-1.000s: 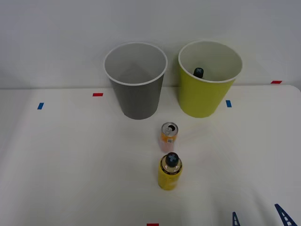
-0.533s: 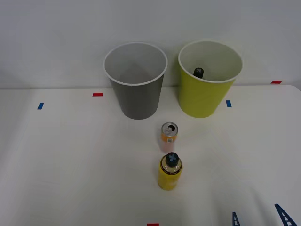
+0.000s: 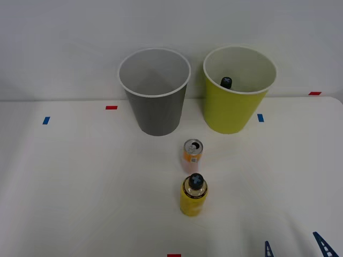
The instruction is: Put cans in the gray bin, plastic bottles in the light green bin
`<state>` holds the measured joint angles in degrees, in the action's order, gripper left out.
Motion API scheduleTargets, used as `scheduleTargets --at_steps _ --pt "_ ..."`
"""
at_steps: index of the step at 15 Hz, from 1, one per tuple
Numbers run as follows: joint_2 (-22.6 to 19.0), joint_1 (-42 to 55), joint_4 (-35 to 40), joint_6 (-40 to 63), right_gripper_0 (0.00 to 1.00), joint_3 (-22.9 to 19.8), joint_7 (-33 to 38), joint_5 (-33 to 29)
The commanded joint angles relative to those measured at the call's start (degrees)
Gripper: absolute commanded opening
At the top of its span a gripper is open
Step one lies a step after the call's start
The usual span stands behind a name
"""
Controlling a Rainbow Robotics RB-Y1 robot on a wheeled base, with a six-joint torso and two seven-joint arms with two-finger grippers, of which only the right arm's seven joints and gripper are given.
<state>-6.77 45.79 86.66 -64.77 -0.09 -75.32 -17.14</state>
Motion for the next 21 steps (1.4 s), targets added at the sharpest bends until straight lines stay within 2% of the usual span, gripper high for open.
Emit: scheduleTargets --at_steps 1,6,7,9,11,13,16,18,21 --pt "0.0 0.0 0.0 0.0 1.0 0.0 0.0 0.0" --pt "0.0 0.0 0.0 0.0 1.0 0.0 0.0 0.0" --pt "0.1 -0.2 -2.3 1.0 1.0 0.4 0.0 -0.2" --pt "-1.0 -0.1 -2.8 -0.4 1.0 2.3 -0.2 3.3" --pt "-3.5 0.6 -2.2 -1.8 1.0 6.3 -1.1 9.0" --pt "-7.8 0.1 -1.9 -1.8 1.0 11.0 -2.5 13.4" --pt "-15.2 -2.9 -1.9 -1.8 1.0 18.3 -15.0 22.1" --pt "-20.6 -5.4 -1.9 -1.8 1.0 25.2 -21.4 28.8" --pt "-25.7 -9.0 -1.1 -1.8 1.0 33.0 -26.7 35.0"
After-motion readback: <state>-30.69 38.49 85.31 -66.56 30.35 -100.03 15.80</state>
